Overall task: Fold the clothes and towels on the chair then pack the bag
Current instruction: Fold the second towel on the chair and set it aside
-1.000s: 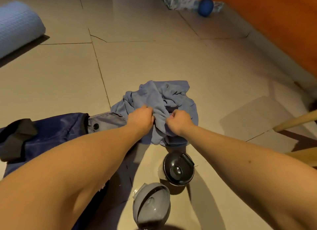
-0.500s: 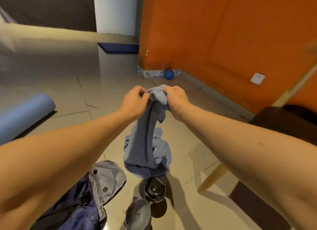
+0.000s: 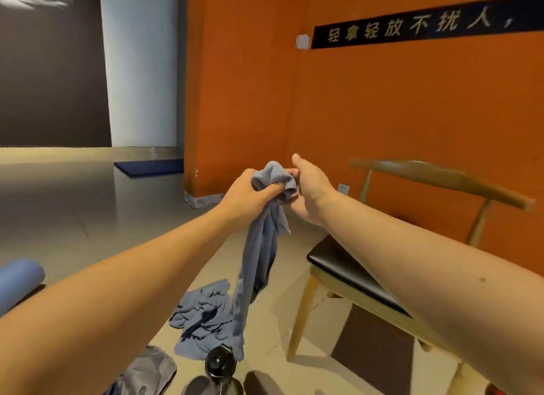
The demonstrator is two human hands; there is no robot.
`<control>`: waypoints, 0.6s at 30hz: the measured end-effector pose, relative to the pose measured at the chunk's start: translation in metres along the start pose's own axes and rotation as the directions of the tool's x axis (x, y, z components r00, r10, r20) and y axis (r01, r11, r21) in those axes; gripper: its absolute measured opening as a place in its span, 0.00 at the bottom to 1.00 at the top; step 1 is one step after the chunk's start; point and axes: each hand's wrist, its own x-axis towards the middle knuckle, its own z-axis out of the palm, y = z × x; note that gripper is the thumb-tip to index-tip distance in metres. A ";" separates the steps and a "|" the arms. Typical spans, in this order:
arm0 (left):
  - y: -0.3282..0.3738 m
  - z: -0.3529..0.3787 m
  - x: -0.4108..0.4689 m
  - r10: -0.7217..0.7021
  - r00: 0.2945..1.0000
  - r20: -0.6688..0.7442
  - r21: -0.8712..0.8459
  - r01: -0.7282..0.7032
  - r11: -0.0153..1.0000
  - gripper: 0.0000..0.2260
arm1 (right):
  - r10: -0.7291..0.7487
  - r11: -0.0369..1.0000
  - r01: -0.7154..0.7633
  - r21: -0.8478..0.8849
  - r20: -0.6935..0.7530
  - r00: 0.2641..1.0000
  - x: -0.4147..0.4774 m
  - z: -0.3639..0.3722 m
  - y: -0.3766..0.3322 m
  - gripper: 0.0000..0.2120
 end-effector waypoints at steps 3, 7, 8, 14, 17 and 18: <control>0.009 0.024 -0.016 -0.013 1.000 -0.003 -0.064 0.013 0.998 0.03 | -0.027 0.998 0.025 -0.056 -0.041 0.999 -0.027 -0.041 0.019 0.14; 0.007 0.064 -0.039 -0.135 0.991 0.012 -0.098 0.136 0.986 0.05 | -0.037 0.886 0.037 -0.462 0.010 0.999 -0.066 -0.096 0.076 0.20; 0.007 0.073 -0.046 -0.174 0.985 0.019 -0.108 0.175 0.979 0.05 | -0.008 0.865 0.017 -0.502 0.019 1.000 -0.076 -0.108 0.091 0.17; -0.008 0.106 -0.062 -0.423 0.898 0.124 -0.180 0.440 0.880 0.20 | 0.033 0.881 -0.076 -0.467 -0.099 0.995 -0.092 -0.162 0.130 0.04; -0.017 0.116 -0.070 -0.506 0.837 0.210 -0.114 0.535 0.837 0.19 | 0.067 0.931 -0.108 -0.348 -0.128 0.990 -0.097 -0.173 0.121 0.04; -0.021 0.120 -0.072 -0.519 0.822 0.235 -0.065 0.546 0.835 0.17 | 0.072 0.943 -0.112 -0.313 -0.137 0.988 -0.099 -0.176 0.117 0.04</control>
